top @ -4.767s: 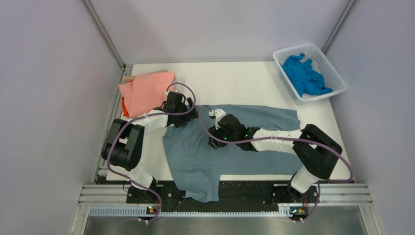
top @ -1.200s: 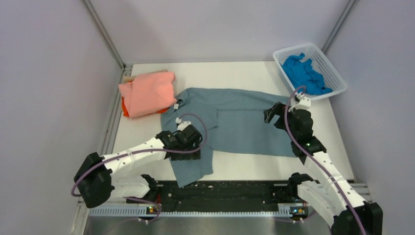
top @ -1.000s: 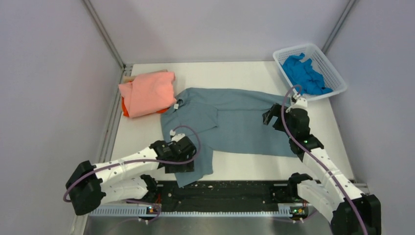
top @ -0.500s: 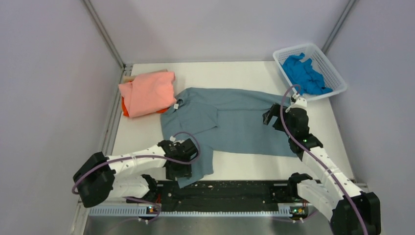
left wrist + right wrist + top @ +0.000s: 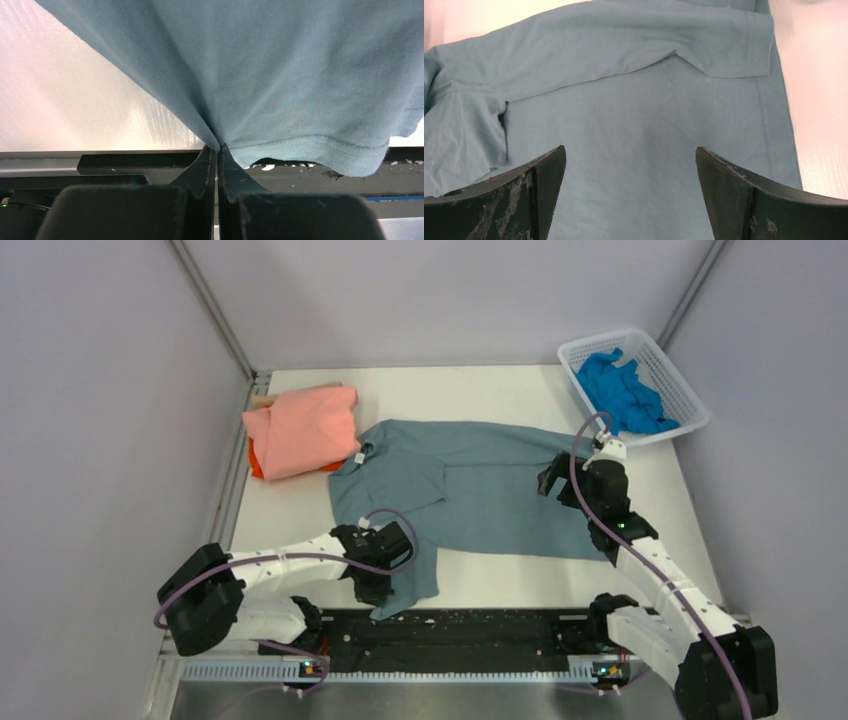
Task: Fold and stack the t-shirts
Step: Grab the side of the flattened tshirt closest away from the robot with both arms
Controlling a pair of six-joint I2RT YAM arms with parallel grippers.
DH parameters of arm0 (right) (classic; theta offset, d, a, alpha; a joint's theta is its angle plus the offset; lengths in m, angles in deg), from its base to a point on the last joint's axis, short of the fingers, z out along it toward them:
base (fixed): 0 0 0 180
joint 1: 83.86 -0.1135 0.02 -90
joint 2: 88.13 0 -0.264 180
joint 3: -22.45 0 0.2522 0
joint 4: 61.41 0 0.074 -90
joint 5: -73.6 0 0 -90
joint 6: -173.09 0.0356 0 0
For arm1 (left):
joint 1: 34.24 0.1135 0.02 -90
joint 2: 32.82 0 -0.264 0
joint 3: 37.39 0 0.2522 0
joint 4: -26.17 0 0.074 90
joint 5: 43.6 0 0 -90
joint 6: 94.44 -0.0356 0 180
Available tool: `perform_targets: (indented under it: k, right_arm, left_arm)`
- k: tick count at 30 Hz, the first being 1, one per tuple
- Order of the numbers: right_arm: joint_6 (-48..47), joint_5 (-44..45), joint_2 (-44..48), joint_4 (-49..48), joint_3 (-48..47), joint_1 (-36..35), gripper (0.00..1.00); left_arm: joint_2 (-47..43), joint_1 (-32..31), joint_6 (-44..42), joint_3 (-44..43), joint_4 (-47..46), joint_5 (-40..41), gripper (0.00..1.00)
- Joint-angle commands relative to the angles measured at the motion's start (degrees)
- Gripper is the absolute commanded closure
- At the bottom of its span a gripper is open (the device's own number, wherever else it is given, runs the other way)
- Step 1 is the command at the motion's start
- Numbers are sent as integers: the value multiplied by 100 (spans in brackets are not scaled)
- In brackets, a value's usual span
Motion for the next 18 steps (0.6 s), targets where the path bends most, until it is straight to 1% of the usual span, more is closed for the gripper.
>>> perform_targets:
  k: [1,5,8,13,18]
  right_arm:
    - [-60,194,-28,-124,-244,32,1]
    - [-61,254,-78,-154,-228,32,1]
    - [-72,293,-84,-142,-236,31,1]
    - [-116,458,-76,-59,-274,27,1]
    - [-105,407,3,-24,-274,33,1]
  left_arm:
    - [-450,-63,64,168,-397,829,100]
    - [-1132,-63,-107,89,-570,894,100]
    - [-1457,-63,-211,93,-651,896,100]
    - [-1692,-63,-192,-36,-418,1172,100]
    - [-1762,-63,-166,-2,-461,1267,100]
